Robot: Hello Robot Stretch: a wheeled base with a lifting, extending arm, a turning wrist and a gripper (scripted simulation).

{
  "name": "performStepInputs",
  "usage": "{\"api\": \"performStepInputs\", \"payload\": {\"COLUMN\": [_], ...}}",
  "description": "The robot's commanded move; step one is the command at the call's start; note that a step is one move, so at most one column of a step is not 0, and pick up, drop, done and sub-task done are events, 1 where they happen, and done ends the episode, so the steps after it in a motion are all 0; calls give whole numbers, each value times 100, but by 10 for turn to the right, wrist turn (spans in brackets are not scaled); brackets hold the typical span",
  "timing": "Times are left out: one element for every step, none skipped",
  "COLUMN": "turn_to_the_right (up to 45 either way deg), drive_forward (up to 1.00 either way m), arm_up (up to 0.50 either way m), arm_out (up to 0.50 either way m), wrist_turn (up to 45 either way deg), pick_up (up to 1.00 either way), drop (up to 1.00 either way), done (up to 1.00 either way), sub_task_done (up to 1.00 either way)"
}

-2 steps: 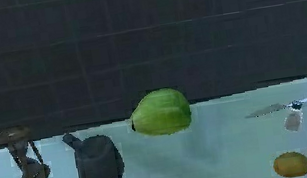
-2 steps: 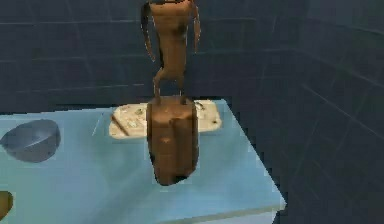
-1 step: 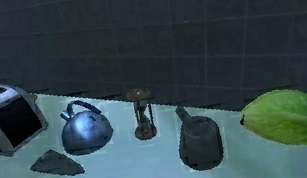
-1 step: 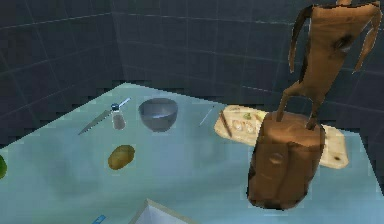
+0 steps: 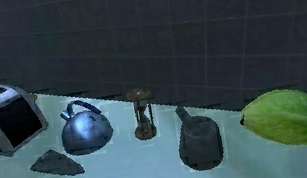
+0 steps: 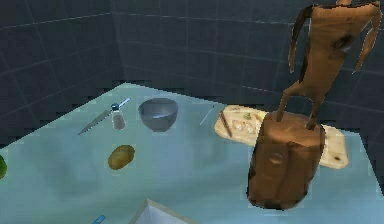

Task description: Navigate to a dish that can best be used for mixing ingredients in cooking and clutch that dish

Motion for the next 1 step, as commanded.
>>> {"api": "performStepInputs", "payload": {"turn_to_the_right": [0], "drive_forward": [0], "arm_up": [38], "arm_out": [0], "wrist_turn": [0], "pick_up": [0], "drop": [0], "done": [0], "sub_task_done": [0]}}
